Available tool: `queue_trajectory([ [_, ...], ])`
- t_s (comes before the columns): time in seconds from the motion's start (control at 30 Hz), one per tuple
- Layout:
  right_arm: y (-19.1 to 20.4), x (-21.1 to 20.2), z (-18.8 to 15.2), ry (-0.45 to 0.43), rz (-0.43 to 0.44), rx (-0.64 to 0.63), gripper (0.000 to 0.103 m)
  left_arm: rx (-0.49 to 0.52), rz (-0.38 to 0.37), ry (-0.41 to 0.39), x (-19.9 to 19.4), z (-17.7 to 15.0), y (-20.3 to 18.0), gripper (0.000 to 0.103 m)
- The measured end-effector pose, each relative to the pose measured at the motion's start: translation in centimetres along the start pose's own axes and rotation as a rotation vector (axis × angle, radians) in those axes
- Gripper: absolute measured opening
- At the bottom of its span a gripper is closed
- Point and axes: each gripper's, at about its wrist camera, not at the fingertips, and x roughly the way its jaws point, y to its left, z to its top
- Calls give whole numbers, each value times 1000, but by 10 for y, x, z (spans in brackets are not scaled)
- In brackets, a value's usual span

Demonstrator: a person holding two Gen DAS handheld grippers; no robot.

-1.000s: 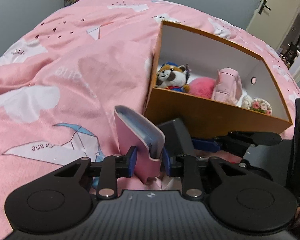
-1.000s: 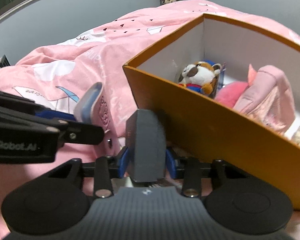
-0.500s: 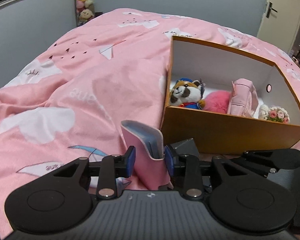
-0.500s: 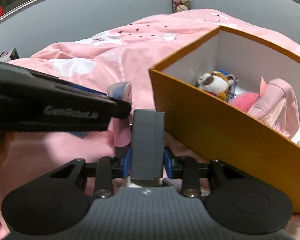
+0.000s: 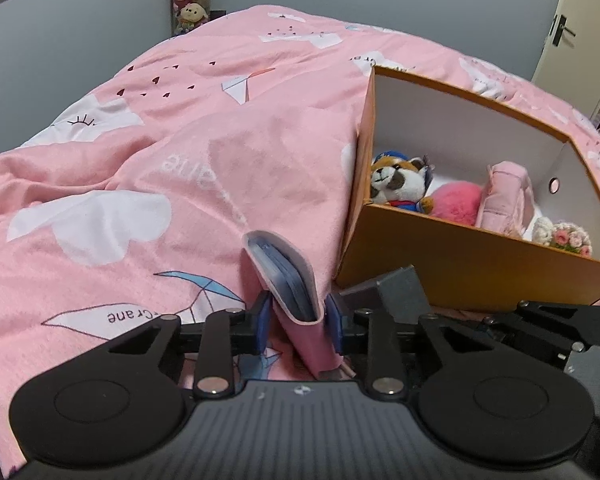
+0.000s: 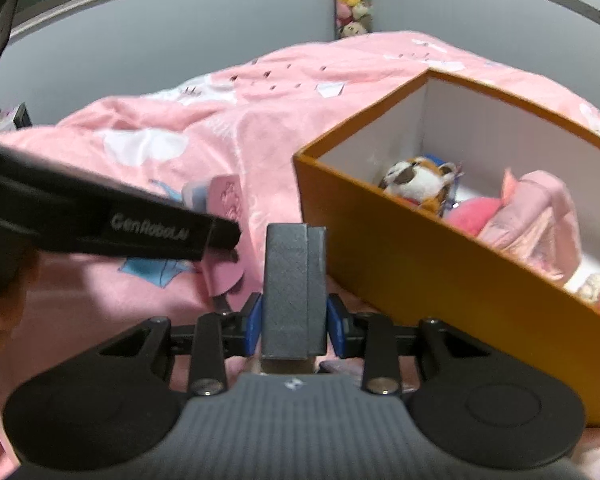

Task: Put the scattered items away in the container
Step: 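Lift the card holder and black case and carry both over the orange box, then lower the card holder and black case into the box and open both grippers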

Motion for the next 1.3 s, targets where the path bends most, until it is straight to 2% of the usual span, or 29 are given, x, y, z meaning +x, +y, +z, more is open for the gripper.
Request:
queue_trajectory([
  [0.23,-10,-37,4,-94,-42,51,36,19,-82,-73,-23,0,-12,23],
  [0.5,-30,-84,11,-203,-47,157,36,49,-147,-165,-55,9,-29,22],
  [0.87,-58,-120,35,-329,-81,233,36,73,-249,-233,-73,34,-43,21],
  [1.07,-84,-131,50,-400,-151,287,36,79,-291,-285,-73,61,-50,21],
  [1.3,-127,-122,55,-398,-306,326,36,74,-378,-276,-43,91,-68,21],
])
